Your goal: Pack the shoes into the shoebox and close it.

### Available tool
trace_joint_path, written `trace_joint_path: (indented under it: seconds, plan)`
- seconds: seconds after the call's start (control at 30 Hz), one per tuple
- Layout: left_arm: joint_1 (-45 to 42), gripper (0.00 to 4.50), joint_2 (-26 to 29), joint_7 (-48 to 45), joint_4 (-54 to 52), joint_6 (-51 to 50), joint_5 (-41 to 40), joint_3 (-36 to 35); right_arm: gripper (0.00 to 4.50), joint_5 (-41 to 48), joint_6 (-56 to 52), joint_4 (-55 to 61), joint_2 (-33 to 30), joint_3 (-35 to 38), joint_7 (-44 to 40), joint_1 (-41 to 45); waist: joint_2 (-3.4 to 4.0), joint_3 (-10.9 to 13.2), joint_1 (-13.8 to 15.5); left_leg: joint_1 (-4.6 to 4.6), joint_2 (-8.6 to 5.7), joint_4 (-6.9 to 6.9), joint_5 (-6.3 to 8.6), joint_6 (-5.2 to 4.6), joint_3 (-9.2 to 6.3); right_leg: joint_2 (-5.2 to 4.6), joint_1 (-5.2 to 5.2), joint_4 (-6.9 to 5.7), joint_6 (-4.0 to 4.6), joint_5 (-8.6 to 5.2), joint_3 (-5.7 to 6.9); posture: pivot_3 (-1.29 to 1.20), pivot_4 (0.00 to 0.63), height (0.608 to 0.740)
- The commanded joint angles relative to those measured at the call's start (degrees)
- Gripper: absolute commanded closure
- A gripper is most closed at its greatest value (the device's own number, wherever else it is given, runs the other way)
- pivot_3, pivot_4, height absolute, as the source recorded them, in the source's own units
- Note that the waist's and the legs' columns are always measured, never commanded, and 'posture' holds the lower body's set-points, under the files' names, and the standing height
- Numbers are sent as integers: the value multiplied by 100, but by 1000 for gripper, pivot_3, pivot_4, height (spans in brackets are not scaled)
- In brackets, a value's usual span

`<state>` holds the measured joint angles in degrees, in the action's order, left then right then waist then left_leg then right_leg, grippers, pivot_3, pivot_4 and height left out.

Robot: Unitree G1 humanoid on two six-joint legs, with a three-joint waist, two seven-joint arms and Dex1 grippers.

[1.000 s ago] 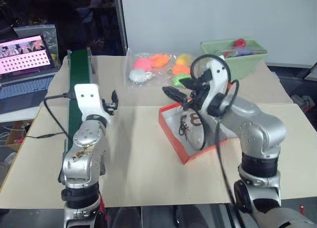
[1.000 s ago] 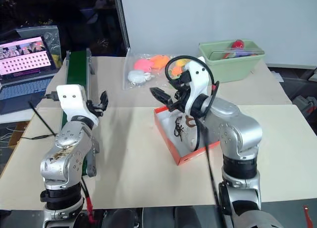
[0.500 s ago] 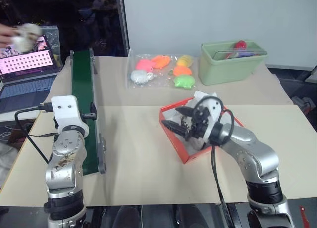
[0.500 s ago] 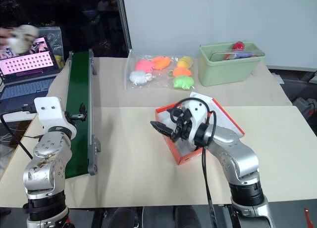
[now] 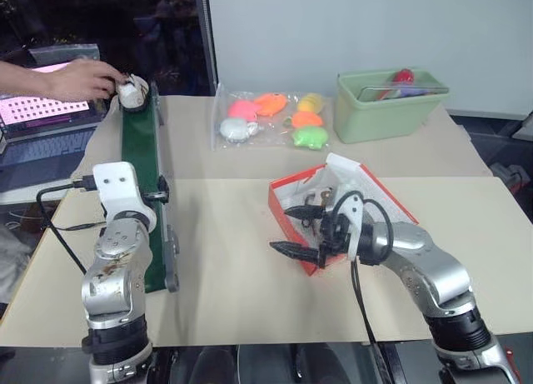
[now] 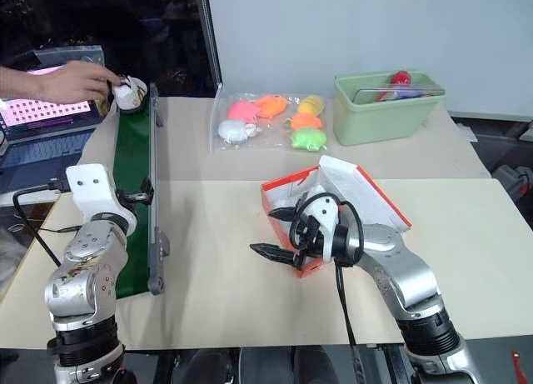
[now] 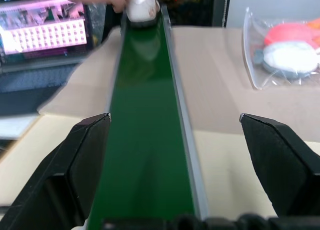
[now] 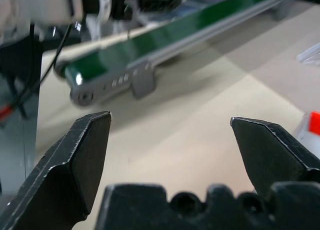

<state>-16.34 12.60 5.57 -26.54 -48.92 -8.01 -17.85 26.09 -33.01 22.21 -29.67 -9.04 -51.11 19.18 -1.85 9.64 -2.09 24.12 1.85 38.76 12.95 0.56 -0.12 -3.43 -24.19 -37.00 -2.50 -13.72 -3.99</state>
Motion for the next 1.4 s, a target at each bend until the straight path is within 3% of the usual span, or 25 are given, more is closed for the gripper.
trace_joint_path:
  seconds: [0.03, 1.4]
  plan:
    - [-78, 71, 40, 38, -217, -121, 31, -52, 0, -51, 257, 83, -17, 10, -18, 32, 0, 0, -2, 0, 1, 0, 0, 0, 0, 0, 0, 0, 0, 0, 0, 0, 150, 729]
    - [182, 71, 24, 27, 153, -380, 144, -194, 0, 332, -111, 151, 145, 243, 305, 51, 0, 0, 77, -1, 0, 2, 0, 0, 0, 0, 1, -3, 0, 0, 0, 0, 150, 729]
